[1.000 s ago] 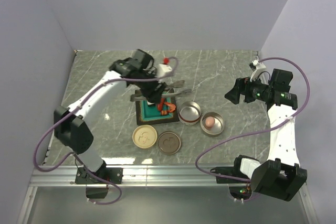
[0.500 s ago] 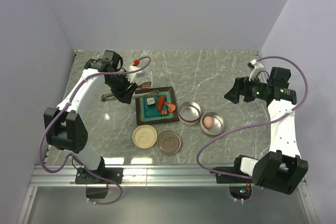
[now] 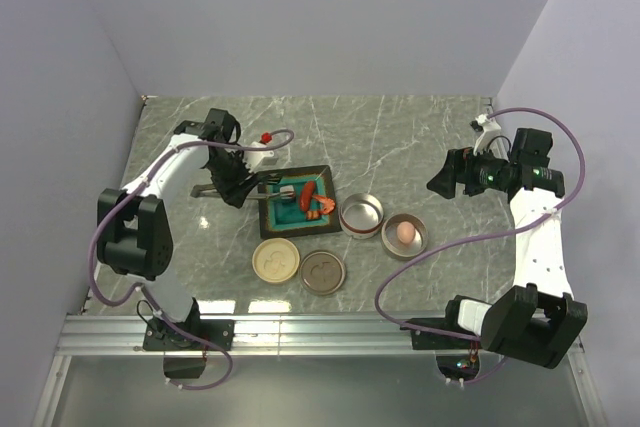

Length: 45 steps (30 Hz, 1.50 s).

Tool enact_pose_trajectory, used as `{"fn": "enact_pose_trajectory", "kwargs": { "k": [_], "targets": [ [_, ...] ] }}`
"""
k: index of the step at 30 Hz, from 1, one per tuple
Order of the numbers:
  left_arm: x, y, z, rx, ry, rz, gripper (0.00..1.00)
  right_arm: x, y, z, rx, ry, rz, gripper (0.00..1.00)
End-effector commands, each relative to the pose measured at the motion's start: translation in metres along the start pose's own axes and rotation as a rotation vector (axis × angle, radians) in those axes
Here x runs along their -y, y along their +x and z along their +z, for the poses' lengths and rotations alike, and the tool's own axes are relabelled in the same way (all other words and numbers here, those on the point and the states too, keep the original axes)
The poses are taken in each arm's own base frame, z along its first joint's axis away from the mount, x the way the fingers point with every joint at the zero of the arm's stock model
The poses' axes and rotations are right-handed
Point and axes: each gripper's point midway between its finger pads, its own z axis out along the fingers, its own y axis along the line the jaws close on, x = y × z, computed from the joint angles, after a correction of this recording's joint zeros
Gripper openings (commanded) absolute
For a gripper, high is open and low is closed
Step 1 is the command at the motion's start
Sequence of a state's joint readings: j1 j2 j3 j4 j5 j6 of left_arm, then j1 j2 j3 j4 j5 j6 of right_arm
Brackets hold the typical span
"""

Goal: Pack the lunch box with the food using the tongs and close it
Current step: Pick up the food using the clamp, then place the food into the lunch box

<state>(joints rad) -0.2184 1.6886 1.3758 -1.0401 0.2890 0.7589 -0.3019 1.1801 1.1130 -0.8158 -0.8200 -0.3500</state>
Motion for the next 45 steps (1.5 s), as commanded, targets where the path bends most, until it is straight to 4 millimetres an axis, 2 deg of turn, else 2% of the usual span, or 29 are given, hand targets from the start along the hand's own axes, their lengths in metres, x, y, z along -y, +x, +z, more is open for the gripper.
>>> {"fn": "enact_pose_trajectory", "kwargs": {
  "k": [1, 7, 10, 11, 14, 17, 20, 24, 29, 30, 31, 33, 37, 40, 45],
  "targets": [
    [-0.012, -0.008, 0.002, 0.015, -0.027, 0.044, 0.6, 0.0, -0.015, -0.006, 0.03, 0.005, -0.039, 1.0],
    [-0.015, -0.01, 0.008, 0.005, -0.012, 0.05, 0.59, 0.001, -0.013, -0.007, 0.025, 0.012, -0.049, 1.0],
    [-0.017, -0.013, 0.007, 0.01, -0.017, 0.053, 0.54, 0.0, -0.014, -0.008, 0.026, 0.014, -0.051, 1.0],
    [-0.015, -0.014, 0.006, 0.015, -0.009, 0.052, 0.48, 0.0, -0.014, -0.008, 0.024, 0.015, -0.05, 1.0],
    [-0.013, -0.019, -0.001, 0.032, -0.008, 0.05, 0.36, 0.0, -0.015, -0.008, 0.028, 0.016, -0.051, 1.0],
    [-0.009, -0.025, -0.014, 0.057, -0.011, 0.052, 0.3, -0.001, -0.015, -0.008, 0.03, 0.007, -0.047, 1.0],
    [0.001, -0.041, -0.03, 0.104, -0.013, 0.066, 0.28, -0.003, -0.017, -0.008, 0.039, 0.0, -0.046, 1.0],
    [0.03, -0.071, -0.049, 0.178, 0.011, 0.101, 0.25, -0.005, -0.021, -0.008, 0.054, -0.011, -0.035, 1.0],
    [0.088, -0.121, -0.051, 0.267, 0.102, 0.161, 0.24, -0.011, -0.029, -0.01, 0.078, -0.026, -0.017, 1.0],
    [0.097, -0.128, -0.048, 0.273, 0.119, 0.174, 0.24, -0.011, -0.03, -0.011, 0.082, -0.025, -0.015, 1.0],
    [0.117, -0.139, -0.047, 0.289, 0.154, 0.189, 0.24, -0.013, -0.031, -0.012, 0.087, -0.027, -0.006, 1.0],
    [0.141, -0.159, -0.041, 0.314, 0.193, 0.204, 0.24, -0.014, -0.034, -0.013, 0.1, -0.026, -0.007, 1.0],
    [0.173, -0.191, -0.028, 0.356, 0.254, 0.225, 0.25, -0.015, -0.038, -0.013, 0.114, -0.023, 0.013, 1.0],
    [0.196, -0.205, -0.014, 0.353, 0.292, 0.26, 0.25, -0.015, -0.04, -0.014, 0.12, -0.014, 0.019, 1.0],
    [0.222, -0.213, 0.008, 0.311, 0.331, 0.307, 0.27, -0.016, -0.044, -0.014, 0.145, -0.018, 0.04, 1.0]
  ]
}}
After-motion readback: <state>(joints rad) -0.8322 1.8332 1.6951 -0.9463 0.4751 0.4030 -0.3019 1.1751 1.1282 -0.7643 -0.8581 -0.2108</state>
